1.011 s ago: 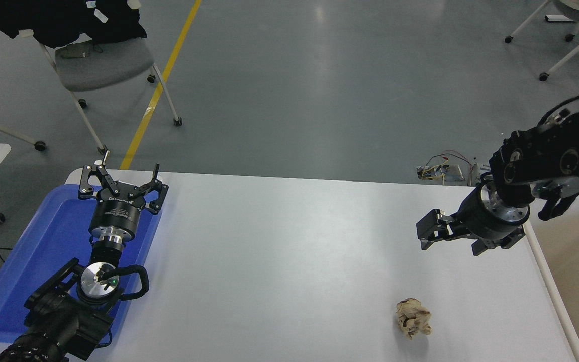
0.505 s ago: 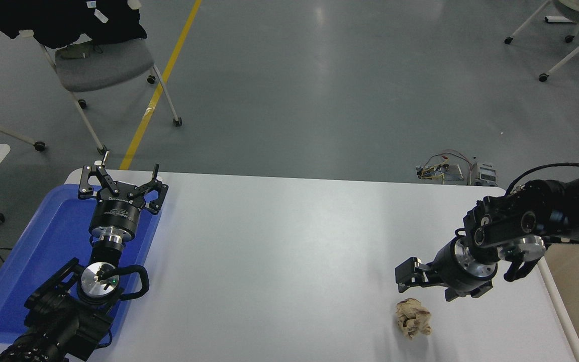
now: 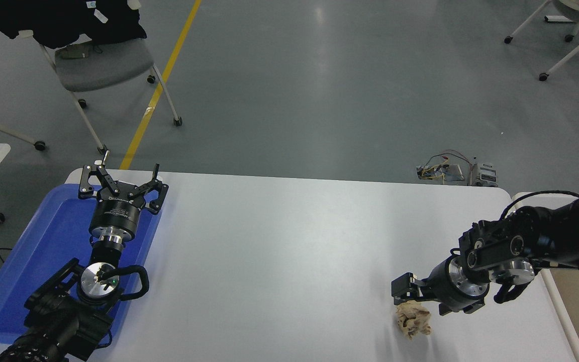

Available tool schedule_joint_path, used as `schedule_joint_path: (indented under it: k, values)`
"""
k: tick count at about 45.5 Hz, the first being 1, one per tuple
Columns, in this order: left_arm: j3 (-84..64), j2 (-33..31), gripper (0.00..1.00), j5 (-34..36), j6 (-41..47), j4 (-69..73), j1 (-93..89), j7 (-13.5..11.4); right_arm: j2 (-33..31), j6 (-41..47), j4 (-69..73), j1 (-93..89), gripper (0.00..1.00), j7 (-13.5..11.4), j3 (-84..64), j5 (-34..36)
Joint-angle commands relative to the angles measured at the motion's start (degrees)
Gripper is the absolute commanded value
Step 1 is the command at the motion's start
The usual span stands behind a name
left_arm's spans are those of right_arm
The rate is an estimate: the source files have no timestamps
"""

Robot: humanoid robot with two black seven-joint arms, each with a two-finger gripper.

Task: Pick up paper ball place in dustbin

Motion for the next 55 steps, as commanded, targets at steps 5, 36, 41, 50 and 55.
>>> schedule_joint_path:
  k: [5, 36, 41, 50, 55]
  values:
    - [-0.01, 0.00, 1.00, 0.00, 0.00, 0.00, 0.00, 0.00, 0.68, -0.78, -1.99, -2.97, 1.00, 0.04, 0.49, 0.06]
    - [-0.01, 0.00, 1.00, 0.00, 0.00, 0.00, 0.00, 0.00, 3.05, -3.33, -5.68, -6.75, 0.98, 0.12, 0.84, -0.29]
    - [-0.01, 0.00, 1.00, 0.00, 0.00, 0.00, 0.00, 0.00, 4.11, -4.82, -6.39, -7.28, 0.85, 0.30, 0.31, -0.55]
    - [0.08, 0.00, 1.00, 0.00, 0.00, 0.00, 0.00, 0.00, 4.37, -6.94, -6.21, -7.02, 0.31, 0.30, -0.92, -8.19]
    - [-0.01, 0.00, 1.00, 0.00, 0.00, 0.00, 0.00, 0.00, 4.20, -6.94, -6.04, -6.49, 0.19, 0.39, -1.27, -9.08]
